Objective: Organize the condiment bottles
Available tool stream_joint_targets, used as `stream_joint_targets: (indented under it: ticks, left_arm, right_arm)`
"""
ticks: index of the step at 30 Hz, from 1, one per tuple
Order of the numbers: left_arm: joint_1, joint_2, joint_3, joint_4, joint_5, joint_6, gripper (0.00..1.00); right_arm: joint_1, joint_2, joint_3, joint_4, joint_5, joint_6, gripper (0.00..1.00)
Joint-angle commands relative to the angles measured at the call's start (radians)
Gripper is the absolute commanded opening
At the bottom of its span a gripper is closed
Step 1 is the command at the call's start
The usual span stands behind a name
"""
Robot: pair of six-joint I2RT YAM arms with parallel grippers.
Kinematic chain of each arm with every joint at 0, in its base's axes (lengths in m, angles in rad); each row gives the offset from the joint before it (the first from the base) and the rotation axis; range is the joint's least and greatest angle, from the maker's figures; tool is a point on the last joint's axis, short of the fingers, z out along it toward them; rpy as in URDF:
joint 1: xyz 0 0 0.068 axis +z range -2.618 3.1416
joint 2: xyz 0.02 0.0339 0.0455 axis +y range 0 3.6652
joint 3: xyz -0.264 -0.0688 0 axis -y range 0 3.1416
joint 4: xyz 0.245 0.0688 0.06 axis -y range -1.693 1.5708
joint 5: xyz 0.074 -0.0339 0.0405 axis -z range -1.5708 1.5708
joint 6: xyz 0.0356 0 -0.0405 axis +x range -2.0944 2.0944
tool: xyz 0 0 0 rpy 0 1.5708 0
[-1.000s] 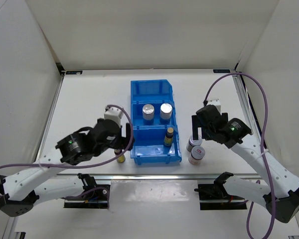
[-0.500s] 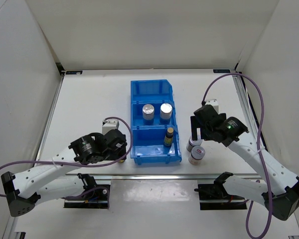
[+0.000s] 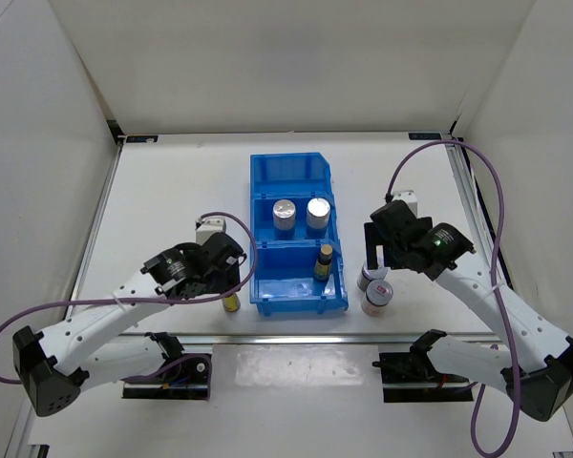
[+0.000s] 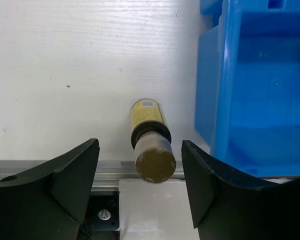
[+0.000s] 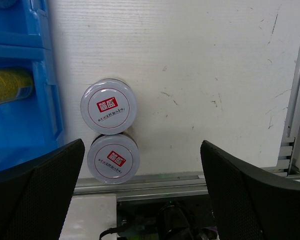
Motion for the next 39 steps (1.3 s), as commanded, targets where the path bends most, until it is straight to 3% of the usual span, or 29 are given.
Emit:
stream_joint_targets:
  ticks: [1, 3, 5, 10, 15, 21, 29, 35, 39]
  left_arm:
    - [0.041, 0.011, -0.002, 0.084, 0.054, 0.063, 0.75]
    - [0.041, 0.011, -0.002, 0.084, 0.054, 0.072, 0.72]
    - [0.052, 0.02, -0.002, 0.084, 0.065, 0.072, 0.62]
    - [0.052, 0.01, -0.002, 0.084, 0.109, 0.082, 0.62]
    - [0.052, -0.01, -0.021, 0.084, 0.119, 0.072, 0.73]
    - [0.052, 0.01, -0.021, 0.084, 0.119, 0.063, 0.67]
    - [0.052, 0.019, -0.021, 0.093, 0.1, 0.045, 0.4]
    - [0.052, 0.01, 0.018, 0.093, 0.1, 0.061, 0.13]
    - [0.052, 0.02, 0.158, 0.064, 0.068, 0.103, 0.11]
  right_arm:
    - [0.002, 0.002, -0.003, 0.014, 0.007, 0.001, 1.0]
    - [0.002, 0.002, -0.003, 0.014, 0.007, 0.001, 1.0]
    - [0.002, 0.002, -0.003, 0.014, 0.007, 0.001, 1.0]
    - [0.002, 0.002, -0.003, 0.014, 0.007, 0.001, 1.0]
    - [0.002, 0.002, -0.003, 0.014, 0.007, 0.001, 1.0]
    - [0.002, 0.002, -0.003, 0.014, 0.007, 0.001, 1.0]
    - [0.002, 0.002, -0.003, 0.014, 0.007, 0.001, 1.0]
    - [0.002, 0.002, -0.003, 0.014, 0.007, 0.001, 1.0]
    - [0.002, 0.002, -0.003, 0.014, 0.007, 0.001, 1.0]
